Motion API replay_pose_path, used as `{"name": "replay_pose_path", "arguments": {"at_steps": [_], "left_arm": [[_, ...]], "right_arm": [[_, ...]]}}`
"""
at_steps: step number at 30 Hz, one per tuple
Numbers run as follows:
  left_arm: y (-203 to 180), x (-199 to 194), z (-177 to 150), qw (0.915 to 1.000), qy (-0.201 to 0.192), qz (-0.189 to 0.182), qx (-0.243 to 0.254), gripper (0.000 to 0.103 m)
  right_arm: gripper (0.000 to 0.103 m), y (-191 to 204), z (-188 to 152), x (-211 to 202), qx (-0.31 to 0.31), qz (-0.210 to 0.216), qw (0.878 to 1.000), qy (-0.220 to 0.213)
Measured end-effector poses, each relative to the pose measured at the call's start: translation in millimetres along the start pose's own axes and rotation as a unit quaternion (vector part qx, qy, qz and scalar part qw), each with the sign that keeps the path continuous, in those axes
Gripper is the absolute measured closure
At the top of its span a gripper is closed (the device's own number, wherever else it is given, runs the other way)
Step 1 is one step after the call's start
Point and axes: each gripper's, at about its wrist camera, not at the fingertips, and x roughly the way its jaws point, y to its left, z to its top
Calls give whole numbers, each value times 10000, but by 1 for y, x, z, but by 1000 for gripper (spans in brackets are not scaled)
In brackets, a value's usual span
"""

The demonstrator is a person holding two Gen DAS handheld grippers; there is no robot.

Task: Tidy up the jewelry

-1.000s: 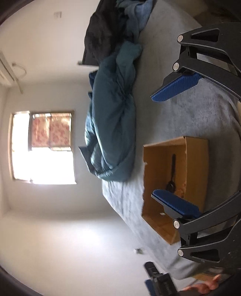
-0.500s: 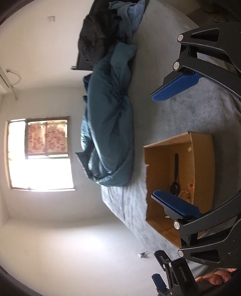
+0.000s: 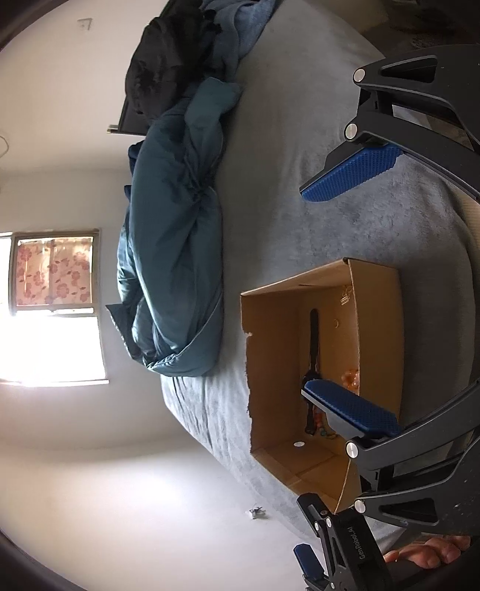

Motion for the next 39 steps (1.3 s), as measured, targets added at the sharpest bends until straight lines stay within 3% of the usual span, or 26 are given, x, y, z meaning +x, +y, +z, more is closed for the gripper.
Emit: {"name": "replay_pose_path", "arguments": {"at_steps": [19,39], "left_arm": [[-8,12,-6,9975,690,-111,-52,7],[-12,9,-3,9977,630,-228,68,7]], "right_arm": [[10,2,0,15,-118,107,9975,688],[10,-9,7,7,-77,-180,9979,615]]}}
